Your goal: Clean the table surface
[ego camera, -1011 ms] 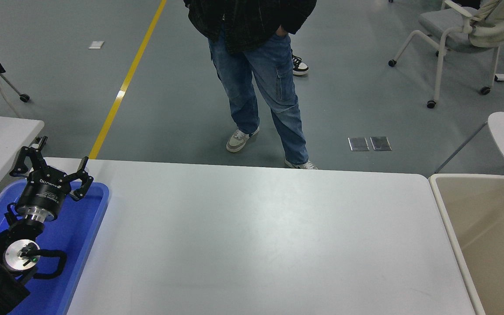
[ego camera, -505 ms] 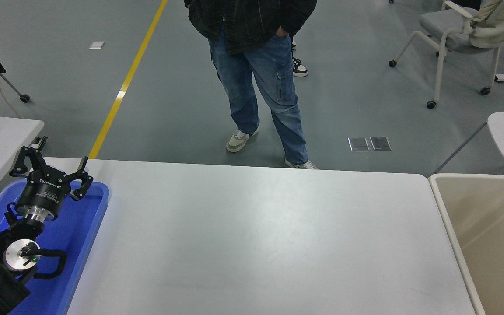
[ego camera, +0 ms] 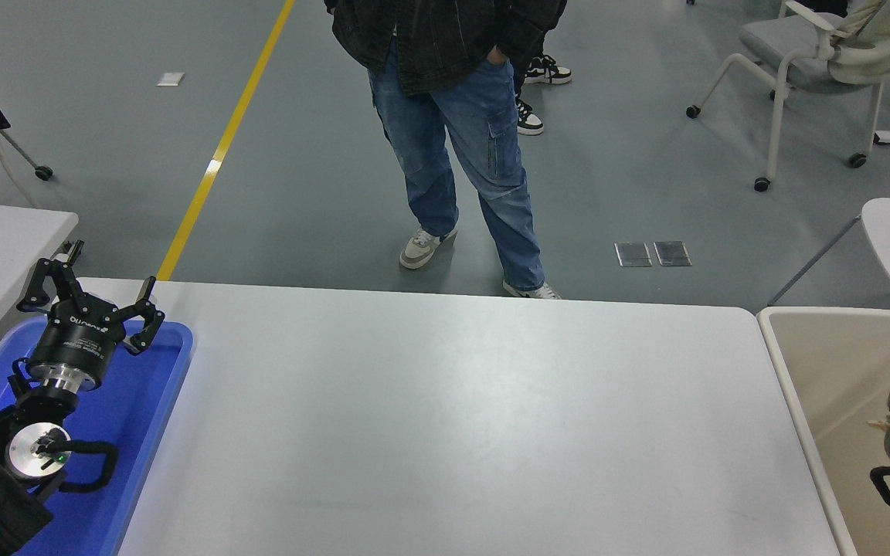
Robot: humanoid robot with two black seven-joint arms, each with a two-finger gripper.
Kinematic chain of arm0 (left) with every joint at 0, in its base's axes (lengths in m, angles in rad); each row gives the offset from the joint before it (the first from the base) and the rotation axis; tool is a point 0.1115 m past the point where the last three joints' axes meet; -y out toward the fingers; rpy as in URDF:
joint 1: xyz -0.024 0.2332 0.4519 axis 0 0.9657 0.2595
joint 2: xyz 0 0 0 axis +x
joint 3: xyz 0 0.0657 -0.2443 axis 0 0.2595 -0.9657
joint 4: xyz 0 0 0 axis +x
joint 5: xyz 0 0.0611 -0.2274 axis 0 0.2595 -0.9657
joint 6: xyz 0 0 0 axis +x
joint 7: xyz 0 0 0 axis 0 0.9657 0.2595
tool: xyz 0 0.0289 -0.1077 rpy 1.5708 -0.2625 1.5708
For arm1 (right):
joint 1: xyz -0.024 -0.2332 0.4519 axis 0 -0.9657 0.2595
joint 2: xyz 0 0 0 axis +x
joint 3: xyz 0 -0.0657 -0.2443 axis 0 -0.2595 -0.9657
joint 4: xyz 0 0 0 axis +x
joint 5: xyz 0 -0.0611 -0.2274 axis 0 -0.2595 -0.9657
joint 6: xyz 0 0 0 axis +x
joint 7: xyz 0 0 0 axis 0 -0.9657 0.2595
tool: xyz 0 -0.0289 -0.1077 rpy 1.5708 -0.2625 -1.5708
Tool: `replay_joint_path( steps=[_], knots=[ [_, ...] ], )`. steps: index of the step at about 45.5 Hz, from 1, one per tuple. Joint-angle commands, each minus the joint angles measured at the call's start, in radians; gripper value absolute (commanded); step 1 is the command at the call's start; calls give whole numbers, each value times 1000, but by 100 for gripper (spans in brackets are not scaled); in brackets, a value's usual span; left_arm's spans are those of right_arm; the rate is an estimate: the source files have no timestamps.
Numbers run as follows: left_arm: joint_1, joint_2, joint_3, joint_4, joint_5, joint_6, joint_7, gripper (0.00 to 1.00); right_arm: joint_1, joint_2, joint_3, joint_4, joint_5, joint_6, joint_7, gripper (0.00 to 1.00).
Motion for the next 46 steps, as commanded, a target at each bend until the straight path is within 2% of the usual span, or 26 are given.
replay_joint_path(
  steps=[1,22,23,26,27,28,34,46],
  knots=[
    [0,0,0,0,0,0,0,100,-7,20,2,1,0,-1,0,0],
    [0,0,0,0,0,0,0,100,-4,20,-18,-1,-2,-21,0,2],
    [0,0,0,0,0,0,0,100,-4,18,-18,-1,-3,-24,0,15],
    [0,0,0,0,0,0,0,100,-4,17,-16,-3,-3,-27,0,64],
    [0,0,0,0,0,0,0,100,-4,17,-16,-3,-3,-27,0,75],
    [0,0,0,0,0,0,0,100,-4,15,-16,-3,-3,-28,0,80],
    [0,0,0,0,0,0,0,100,-4,9,-16,-1,-3,-33,0,96],
    [0,0,0,0,0,0,0,100,7,-6,-15,-3,-3,-24,-3,98]
  ],
)
